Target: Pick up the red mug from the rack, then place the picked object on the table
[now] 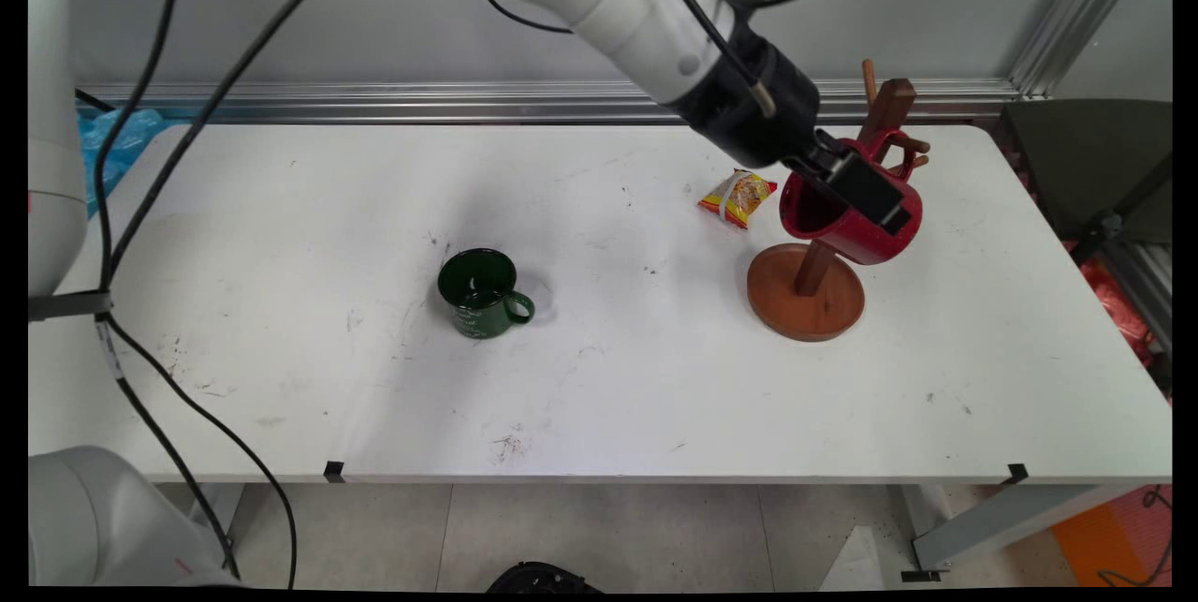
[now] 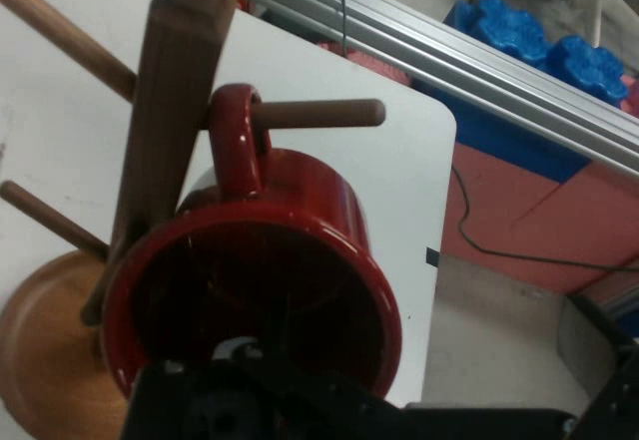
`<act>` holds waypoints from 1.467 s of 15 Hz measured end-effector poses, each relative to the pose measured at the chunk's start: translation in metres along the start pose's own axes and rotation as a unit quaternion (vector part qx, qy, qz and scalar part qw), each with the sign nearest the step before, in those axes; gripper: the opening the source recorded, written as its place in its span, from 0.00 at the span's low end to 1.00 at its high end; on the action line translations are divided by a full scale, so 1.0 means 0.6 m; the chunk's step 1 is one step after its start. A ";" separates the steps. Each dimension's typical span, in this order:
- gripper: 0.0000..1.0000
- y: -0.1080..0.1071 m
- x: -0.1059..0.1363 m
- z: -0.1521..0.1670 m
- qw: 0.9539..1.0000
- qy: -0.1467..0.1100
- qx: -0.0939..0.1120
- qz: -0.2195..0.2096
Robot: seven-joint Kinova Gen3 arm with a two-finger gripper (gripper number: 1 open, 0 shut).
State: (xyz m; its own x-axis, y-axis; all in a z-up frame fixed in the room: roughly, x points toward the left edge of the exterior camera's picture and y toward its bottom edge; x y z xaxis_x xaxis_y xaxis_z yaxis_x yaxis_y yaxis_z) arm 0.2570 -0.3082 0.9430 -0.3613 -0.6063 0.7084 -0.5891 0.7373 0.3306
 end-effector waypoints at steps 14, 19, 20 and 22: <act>0.00 -0.006 -0.013 0.061 0.999 0.000 0.011 -0.051; 0.00 -0.005 -0.017 0.062 0.998 0.006 0.014 -0.062; 0.00 -0.005 -0.017 0.060 0.998 0.008 0.015 -0.064; 0.00 -0.003 -0.016 0.056 0.998 0.012 0.016 -0.066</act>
State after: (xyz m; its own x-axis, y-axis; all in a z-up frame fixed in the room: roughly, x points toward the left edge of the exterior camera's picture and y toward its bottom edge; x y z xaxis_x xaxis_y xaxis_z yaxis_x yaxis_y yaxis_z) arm 0.2373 -0.3139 0.9144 -0.2623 -0.6903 0.6743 -0.6535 0.6412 0.4023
